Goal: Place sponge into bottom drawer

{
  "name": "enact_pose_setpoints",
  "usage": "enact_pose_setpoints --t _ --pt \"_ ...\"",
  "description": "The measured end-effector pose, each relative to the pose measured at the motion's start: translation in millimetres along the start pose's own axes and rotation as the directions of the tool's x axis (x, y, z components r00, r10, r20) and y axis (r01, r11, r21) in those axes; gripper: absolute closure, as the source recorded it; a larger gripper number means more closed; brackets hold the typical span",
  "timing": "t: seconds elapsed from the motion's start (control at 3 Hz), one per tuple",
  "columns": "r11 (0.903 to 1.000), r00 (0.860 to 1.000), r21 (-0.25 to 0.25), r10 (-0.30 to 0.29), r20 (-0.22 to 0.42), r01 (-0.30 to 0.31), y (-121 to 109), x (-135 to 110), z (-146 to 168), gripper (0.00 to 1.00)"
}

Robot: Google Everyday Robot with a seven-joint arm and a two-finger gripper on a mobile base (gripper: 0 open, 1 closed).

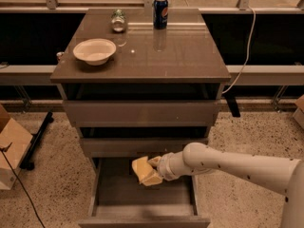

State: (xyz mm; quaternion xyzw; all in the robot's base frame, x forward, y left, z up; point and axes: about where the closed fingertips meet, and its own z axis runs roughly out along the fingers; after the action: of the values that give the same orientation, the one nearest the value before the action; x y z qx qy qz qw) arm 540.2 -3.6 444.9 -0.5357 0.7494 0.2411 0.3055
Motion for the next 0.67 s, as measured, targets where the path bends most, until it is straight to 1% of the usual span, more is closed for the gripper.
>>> enact_pose_setpoints --t 0.33,0.67 --pt "0.9996 1.000 -0.008 0.027 -0.015 -0.027 2 20 26 1.00" --pt "0.9973 0.997 -0.015 0.072 -0.003 -0.072 3 55 55 1.00"
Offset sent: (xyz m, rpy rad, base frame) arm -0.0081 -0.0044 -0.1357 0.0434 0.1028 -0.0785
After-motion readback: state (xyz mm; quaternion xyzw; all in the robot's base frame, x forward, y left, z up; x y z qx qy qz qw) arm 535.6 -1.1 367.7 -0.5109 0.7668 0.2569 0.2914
